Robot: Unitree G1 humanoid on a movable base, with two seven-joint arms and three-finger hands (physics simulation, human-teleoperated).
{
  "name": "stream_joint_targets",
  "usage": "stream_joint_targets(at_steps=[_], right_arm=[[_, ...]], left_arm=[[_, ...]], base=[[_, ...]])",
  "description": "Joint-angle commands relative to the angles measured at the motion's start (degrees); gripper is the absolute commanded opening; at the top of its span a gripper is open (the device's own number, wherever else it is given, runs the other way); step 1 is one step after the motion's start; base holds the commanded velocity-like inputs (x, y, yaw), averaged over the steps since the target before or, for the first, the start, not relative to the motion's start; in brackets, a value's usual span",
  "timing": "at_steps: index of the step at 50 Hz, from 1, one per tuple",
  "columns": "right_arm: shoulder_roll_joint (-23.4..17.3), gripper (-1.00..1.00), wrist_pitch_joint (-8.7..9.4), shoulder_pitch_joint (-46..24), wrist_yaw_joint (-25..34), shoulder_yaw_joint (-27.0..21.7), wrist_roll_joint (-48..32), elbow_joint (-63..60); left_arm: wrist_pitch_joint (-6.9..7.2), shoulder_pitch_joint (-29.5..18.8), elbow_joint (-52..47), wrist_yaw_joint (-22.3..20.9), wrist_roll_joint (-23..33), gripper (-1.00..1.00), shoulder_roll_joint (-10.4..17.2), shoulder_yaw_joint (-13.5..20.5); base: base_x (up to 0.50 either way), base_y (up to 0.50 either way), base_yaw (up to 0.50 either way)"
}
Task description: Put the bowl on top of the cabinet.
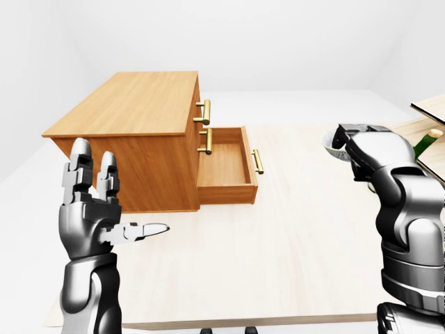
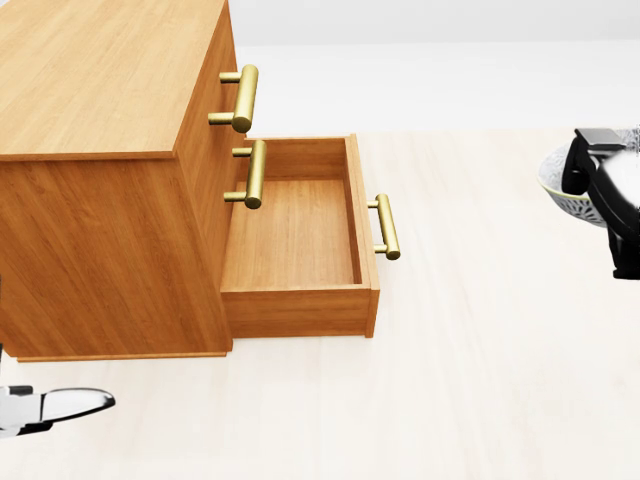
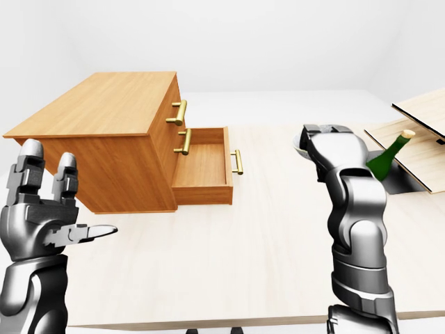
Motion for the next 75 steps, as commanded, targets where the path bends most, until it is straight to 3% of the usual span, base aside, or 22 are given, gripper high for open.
stream_joint_targets(at_steps=[1,13,37,39,47,49,50,51,58,75], right_arm=[[-1.7,-1.00,0.00,-4.6,0.0,6.3,1.6,-3.1],[-1.8,-1.00,0.00,-10.1,0.0,14.2,3.9,-4.2],[-1.8,-1.00,0.00,-10.1,0.0,14.2,3.9,-4.3],[-3.2,-1.00,0.00,-14.7,0.0,16.1,5.1,-0.7],[-0.5,-1.00,0.00,-34.1,0.0,14.5,5.6,15.2],[0.8,-1.00,0.00,-36.9,0.0,12.8,4.1,18.0],[3.8,-1.00,0.00,-39.6,0.0,16.5,1.6,19.1],[5.1,-1.00,0.00,-41.8,0.0,16.6,0.5,20.8],[8.5,-1.00,0.00,-51.7,0.0,12.4,-2.0,31.3],[13.5,-1.00,0.00,-72.8,0.0,14.3,8.5,64.9]], left_arm=[[0.00,-0.2,-0.2,0.2,-0.5,1.00,0.2,0.4],[0.00,-0.4,0.4,0.1,-0.6,1.00,0.3,0.5],[0.00,-0.4,0.4,0.1,-0.7,1.00,0.3,0.5],[0.00,-0.1,-0.9,0.2,-1.2,1.00,0.4,0.9],[0.00,-0.6,-0.8,0.6,-1.4,1.00,0.5,1.2],[0.00,-0.7,-0.9,0.7,-1.5,1.00,0.6,1.3],[0.00,-0.8,-1.0,0.7,-1.6,1.00,0.6,1.5],[0.00,-1.0,-1.1,0.8,-1.9,1.00,0.7,1.8],[0.00,-1.5,0.9,0.7,-1.4,1.00,0.8,1.3],[0.00,-2.9,4.8,1.3,-0.8,1.00,1.4,0.5]], base=[[0.00,0.00,0.00],[0.00,0.00,0.00],[0.00,0.00,0.00],[0.00,0.00,0.00],[0.00,0.00,0.00],[0.00,0.00,0.00],[0.00,0.00,0.00],[0.00,0.00,0.00],[0.00,0.00,0.00],[0.00,0.00,0.00]])
